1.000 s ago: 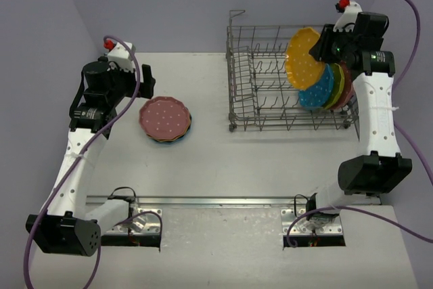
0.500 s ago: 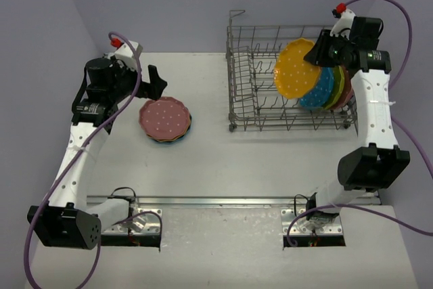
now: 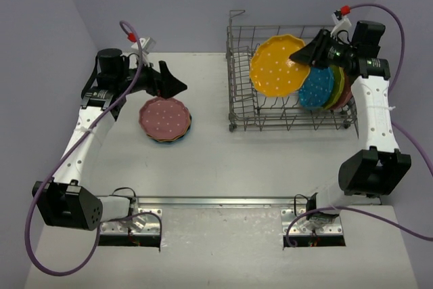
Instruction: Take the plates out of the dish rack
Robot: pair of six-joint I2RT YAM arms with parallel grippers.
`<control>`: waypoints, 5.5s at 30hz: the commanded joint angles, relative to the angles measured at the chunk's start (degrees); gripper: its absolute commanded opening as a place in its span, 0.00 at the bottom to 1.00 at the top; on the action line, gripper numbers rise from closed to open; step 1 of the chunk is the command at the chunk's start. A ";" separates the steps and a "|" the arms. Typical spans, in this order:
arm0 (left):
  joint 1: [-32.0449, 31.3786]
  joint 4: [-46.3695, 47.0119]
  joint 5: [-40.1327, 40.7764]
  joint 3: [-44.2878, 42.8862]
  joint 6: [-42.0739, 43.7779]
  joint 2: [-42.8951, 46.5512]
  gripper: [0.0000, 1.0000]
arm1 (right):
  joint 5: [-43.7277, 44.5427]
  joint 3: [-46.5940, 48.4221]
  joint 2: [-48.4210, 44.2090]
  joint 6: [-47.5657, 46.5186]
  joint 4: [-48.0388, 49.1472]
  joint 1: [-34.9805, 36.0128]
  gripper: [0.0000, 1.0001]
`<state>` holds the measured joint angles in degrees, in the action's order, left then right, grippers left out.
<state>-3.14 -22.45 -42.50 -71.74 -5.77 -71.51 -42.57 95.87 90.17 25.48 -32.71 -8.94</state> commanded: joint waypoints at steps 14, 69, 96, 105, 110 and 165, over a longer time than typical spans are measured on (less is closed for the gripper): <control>-7.26 5.84 -10.01 -1.66 -11.62 -5.08 0.97 | -13.43 -13.05 -8.54 7.84 16.80 23.06 0.00; 21.86 -11.64 -8.40 -4.26 11.40 -25.28 0.00 | -2.68 -11.26 -11.79 -1.41 3.41 12.95 0.99; 15.09 5.64 31.87 3.94 23.89 2.25 0.97 | 35.54 -5.45 -7.80 -25.04 -9.00 1.84 0.96; -3.36 5.40 39.90 4.86 21.42 5.77 0.95 | 35.93 -1.92 2.99 -23.90 -9.17 -3.98 0.89; -6.43 5.64 39.99 5.07 17.84 5.68 0.94 | 37.45 -0.69 7.01 -23.34 -8.71 -4.24 0.83; -7.67 0.39 30.64 -1.55 11.15 2.69 1.00 | 30.18 13.08 -4.65 -19.16 0.69 2.52 0.00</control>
<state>-10.22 -22.61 -5.55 -70.24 8.65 -69.09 -5.38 104.91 89.12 -0.24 -37.93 -6.22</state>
